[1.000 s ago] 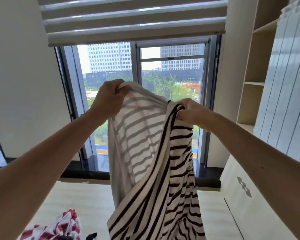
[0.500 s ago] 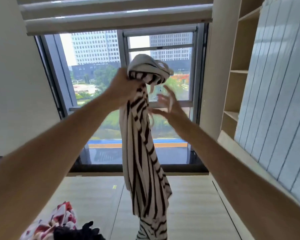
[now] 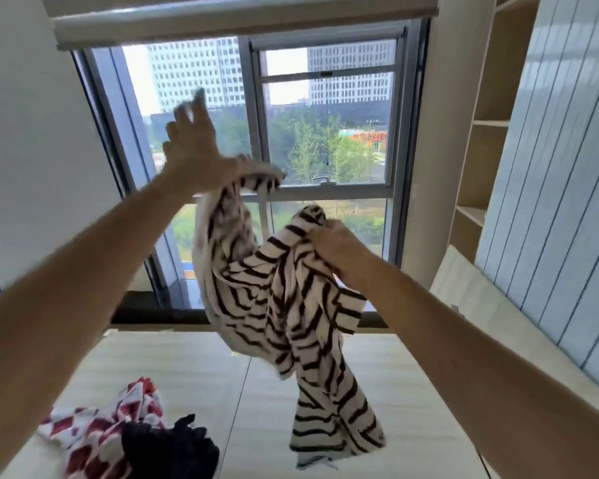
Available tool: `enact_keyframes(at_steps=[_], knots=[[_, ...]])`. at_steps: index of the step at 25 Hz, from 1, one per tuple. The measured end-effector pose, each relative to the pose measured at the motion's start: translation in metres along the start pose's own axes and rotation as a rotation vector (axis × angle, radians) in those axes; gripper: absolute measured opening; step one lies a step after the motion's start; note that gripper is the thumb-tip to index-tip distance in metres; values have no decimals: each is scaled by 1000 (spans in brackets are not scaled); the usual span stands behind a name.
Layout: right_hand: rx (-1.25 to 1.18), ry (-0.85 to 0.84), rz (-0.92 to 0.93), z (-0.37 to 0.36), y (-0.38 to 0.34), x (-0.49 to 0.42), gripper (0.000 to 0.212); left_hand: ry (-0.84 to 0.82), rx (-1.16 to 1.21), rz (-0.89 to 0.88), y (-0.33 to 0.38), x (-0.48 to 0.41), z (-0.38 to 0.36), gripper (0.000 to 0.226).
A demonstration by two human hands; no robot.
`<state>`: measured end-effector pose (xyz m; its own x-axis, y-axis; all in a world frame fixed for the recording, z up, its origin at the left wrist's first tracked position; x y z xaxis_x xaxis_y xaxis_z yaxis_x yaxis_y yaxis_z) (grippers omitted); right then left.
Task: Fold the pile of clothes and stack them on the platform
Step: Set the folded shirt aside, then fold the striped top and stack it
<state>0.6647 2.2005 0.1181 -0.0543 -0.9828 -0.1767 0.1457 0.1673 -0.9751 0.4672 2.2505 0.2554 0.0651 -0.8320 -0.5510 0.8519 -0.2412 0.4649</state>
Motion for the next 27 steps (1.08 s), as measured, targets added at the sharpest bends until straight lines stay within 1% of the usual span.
enact_keyframes(at_steps=[1, 2, 3, 4, 5, 7, 8, 9, 11, 12, 13, 14, 15, 16, 17, 18, 19, 20, 21, 22, 23, 24, 25, 26, 27], knots=[[-29, 17, 4, -4, -13, -2, 21, 8, 49, -76, 7, 37, -8, 102], [-53, 32, 11, -8, -23, -5, 19, 29, 181, -179, 14, 74, -19, 91], [-81, 38, 17, -13, -33, -7, 18, 25, 300, -256, 25, 118, -25, 86], [-105, 43, 22, -17, -40, -10, 17, 4, 396, -285, 30, 150, -36, 86], [-119, 38, 22, -20, -46, -10, 16, -34, 449, -249, 26, 170, -51, 89], [-107, 42, 36, -20, -55, -9, 12, -34, 472, -167, 12, 186, -75, 93], [-96, 59, 53, -17, -58, -10, 11, -53, 477, -122, 3, 184, -84, 88], [-94, 94, 71, -10, -62, -10, 12, -90, 469, -90, -5, 180, -91, 73], [-80, 182, 102, 12, -69, -10, 13, -145, 438, -68, -11, 166, -96, 28], [-59, 208, 104, 24, -70, -9, 12, -160, 433, -68, -12, 156, -94, 12], [-29, 224, 94, 36, -71, -9, 12, -164, 426, -64, -10, 146, -91, 14], [32, 237, 75, 47, -68, -10, 21, -179, 440, -63, -4, 137, -85, 19], [120, 251, 63, 57, -67, -8, 40, -193, 467, -57, 6, 129, -76, 19], [224, 263, 85, 64, -67, -7, 58, -216, 502, -55, 14, 121, -70, 17], [322, 255, 163, 67, -70, -2, 73, -247, 528, -48, 21, 112, -66, 16], [389, 192, 276, 64, -73, 4, 83, -286, 549, -33, 29, 105, -64, 19], [426, 54, 354, 53, -75, 13, 90, -332, 558, 1, 35, 100, -63, 26], [471, -113, 360, 39, -70, 19, 97, -375, 573, 42, 39, 96, -64, 32], [532, -244, 331, 25, -63, 27, 105, -399, 591, 91, 42, 95, -65, 32], [603, -261, 327, 17, -56, 31, 113, -404, 626, 157, 42, 94, -65, 28], [657, -150, 348, 17, -53, 34, 117, -393, 683, 239, 40, 93, -64, 24], [668, 30, 386, 23, -51, 39, 116, -378, 768, 331, 37, 92, -64, 21], [649, 206, 454, 29, -51, 49, 107, -356, 868, 423, 31, 90, -64, 18], [618, 322, 537, 31, -50, 61, 95, -328, 963, 501, 25, 88, -64, 15], [607, 357, 569, 30, -47, 74, 86, -299, 1044, 564, 19, 86, -64, 13]])
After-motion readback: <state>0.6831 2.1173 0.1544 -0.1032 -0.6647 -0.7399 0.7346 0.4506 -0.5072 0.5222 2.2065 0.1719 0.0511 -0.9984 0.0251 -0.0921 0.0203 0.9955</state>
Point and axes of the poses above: each hand's wrist, its own x-axis away from the middle knuckle, its own z-axis out of the back of the hand, y = z × x, the point moved 5 cm from there along -x, towards the middle knuckle, and after that the axes turned 6 degrees about z, right-handed, at the moved point
